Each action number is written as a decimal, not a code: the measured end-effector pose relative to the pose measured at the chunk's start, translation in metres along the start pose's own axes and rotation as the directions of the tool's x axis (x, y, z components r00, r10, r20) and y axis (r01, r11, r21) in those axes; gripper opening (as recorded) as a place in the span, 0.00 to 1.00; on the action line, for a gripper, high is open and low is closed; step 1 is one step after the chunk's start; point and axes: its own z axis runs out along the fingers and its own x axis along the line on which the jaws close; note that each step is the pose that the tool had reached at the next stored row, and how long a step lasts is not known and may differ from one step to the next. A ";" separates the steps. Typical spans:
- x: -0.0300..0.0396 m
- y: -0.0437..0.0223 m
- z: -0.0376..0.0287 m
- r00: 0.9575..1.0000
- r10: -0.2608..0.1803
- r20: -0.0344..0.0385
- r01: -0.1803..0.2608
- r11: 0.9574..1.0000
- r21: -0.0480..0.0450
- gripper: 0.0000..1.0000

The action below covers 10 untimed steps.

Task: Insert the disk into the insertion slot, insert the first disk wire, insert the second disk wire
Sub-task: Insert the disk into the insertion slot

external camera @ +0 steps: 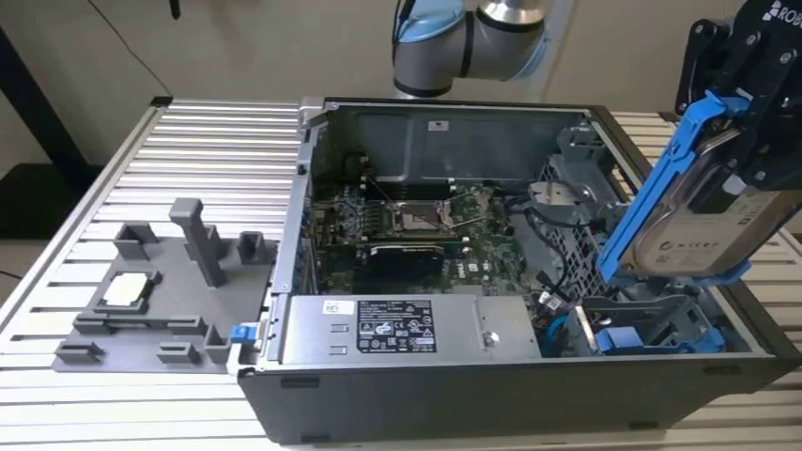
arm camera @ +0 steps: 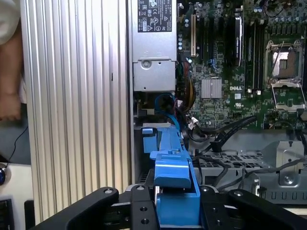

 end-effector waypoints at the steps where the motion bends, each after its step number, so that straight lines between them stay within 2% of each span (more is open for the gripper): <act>1: -0.0001 0.0000 0.0010 1.000 0.000 0.000 0.000 1.000 0.000 0.33; 5: -0.0002 0.0001 0.0048 1.000 0.000 0.005 0.000 1.000 0.001 0.33; 6: 0.0000 0.0002 0.0057 1.000 0.000 0.011 0.000 1.000 0.001 0.33; 8: 0.0004 0.0003 0.0070 1.000 0.001 0.030 -0.001 1.000 0.001 0.33; 9: 0.0008 0.0002 0.0076 0.999 0.001 0.036 -0.001 1.000 0.000 0.33; 10: 0.0011 0.0001 0.0085 0.999 0.001 0.039 -0.001 1.000 0.000 0.33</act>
